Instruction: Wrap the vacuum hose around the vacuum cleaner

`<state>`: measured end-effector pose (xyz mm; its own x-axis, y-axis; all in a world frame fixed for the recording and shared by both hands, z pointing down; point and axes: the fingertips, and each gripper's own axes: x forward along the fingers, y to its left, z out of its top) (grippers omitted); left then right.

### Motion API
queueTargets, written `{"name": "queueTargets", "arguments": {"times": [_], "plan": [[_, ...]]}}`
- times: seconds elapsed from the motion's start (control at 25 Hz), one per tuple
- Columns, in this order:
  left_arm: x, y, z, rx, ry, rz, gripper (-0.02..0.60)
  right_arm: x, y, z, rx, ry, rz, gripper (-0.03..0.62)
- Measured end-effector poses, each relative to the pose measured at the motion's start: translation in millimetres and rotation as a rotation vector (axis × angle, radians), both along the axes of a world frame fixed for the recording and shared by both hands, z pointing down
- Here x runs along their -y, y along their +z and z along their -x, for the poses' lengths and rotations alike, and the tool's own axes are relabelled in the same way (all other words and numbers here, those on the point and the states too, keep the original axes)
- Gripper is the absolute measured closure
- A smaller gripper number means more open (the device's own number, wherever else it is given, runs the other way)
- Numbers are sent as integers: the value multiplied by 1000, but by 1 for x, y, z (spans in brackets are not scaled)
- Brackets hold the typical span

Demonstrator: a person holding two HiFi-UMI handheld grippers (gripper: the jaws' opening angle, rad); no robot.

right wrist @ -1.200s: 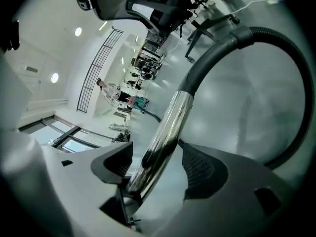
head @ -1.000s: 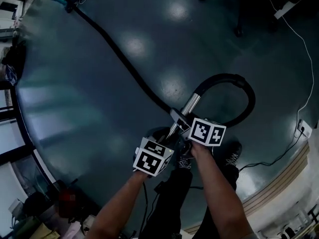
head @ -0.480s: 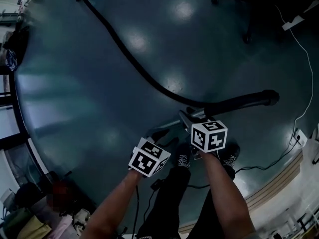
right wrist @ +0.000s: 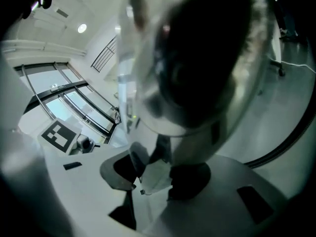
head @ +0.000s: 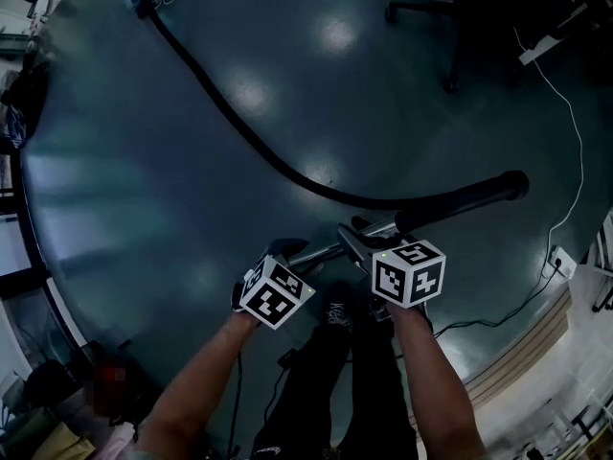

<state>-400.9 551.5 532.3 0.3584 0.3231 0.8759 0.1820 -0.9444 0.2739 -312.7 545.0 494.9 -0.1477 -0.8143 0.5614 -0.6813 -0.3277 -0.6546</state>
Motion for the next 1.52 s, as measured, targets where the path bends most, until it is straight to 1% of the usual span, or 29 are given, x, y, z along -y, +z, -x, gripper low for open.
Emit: {"name": "queueTargets", "arguments": {"times": [0.08, 0.2, 0.28, 0.36, 0.48, 0.68, 0.76, 0.84, 1.04, 1.16, 1.28, 1.4, 1.52], "plan": [[-12, -1, -7, 7, 60, 8, 416, -7, -12, -5, 6, -14, -18, 450], [-40, -7, -21, 13, 108, 52, 416, -25, -25, -22, 13, 1, -42, 450], [-56, -11, -31, 2, 139, 40, 417, -38, -36, -38, 15, 31, -61, 450], [-67, -19, -43, -15, 148, 22, 419, -47, -48, -52, 9, 49, -77, 450], [-87, -31, -57, -12, 176, 23, 419, -59, -62, -68, -9, 57, -93, 450], [-125, -44, -72, 5, 213, 50, 419, -73, -82, -87, -44, 40, -134, 453], [-140, -47, -81, 8, 209, 75, 418, -77, -88, -93, -60, 31, -157, 454], [-154, -51, -93, 0, 182, 112, 417, -80, -93, -99, -78, 23, -182, 456], [-165, -63, -111, -51, 67, 208, 417, -71, -105, -106, -117, -11, -234, 461], [-165, -67, -118, -75, 29, 252, 417, -59, -107, -106, -125, -60, -240, 462], [-160, -70, -116, -95, 4, 297, 417, -41, -108, -94, -129, -147, -229, 462], [-151, -76, -113, -112, 7, 319, 417, -21, -112, -76, -149, -247, -226, 464], [-133, -82, -103, -133, 22, 338, 417, 5, -115, -51, -166, -370, -201, 465]]}}
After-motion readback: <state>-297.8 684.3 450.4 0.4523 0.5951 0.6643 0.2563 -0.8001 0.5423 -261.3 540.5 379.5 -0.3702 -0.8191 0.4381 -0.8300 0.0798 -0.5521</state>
